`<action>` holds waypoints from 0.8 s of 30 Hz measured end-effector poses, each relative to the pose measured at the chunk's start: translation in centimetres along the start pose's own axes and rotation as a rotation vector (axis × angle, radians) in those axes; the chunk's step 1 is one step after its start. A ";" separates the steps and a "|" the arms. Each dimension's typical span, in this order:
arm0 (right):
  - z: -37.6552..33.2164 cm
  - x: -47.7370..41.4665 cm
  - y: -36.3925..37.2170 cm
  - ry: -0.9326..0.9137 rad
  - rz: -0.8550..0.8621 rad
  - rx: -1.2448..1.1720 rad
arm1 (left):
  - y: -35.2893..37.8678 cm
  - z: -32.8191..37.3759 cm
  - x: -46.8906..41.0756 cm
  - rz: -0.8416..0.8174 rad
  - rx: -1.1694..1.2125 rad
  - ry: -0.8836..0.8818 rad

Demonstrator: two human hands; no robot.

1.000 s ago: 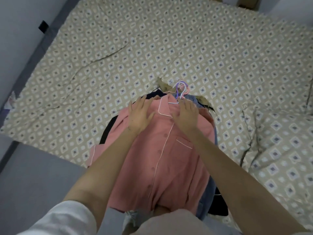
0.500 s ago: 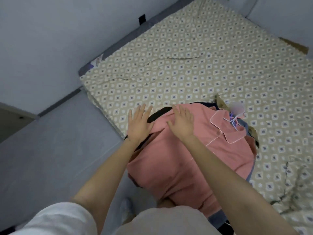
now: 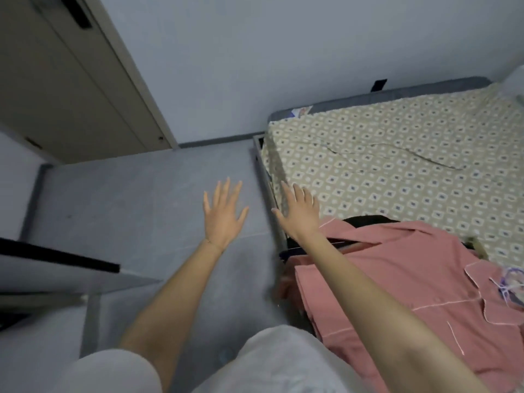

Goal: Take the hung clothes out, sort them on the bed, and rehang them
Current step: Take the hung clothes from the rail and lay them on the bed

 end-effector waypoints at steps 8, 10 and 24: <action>-19.6 0.9 6.3 -0.260 -0.037 0.099 | -6.2 -19.0 7.3 0.132 0.018 -0.223; -24.0 1.4 8.0 -0.318 -0.075 0.094 | -7.5 -22.6 9.5 0.170 0.020 -0.256; -47.7 8.5 18.8 -0.939 -0.389 0.207 | -13.2 -39.5 26.8 0.342 -0.117 -0.748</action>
Point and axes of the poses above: each hand's wrist, its own x-axis away from the middle knuckle, its own y-axis out of the palm, z = x × y, the point moved 3 cm from there along -x, towards the middle knuckle, and after that the axes turned 4 degrees about -x, right-handed, at the moved point
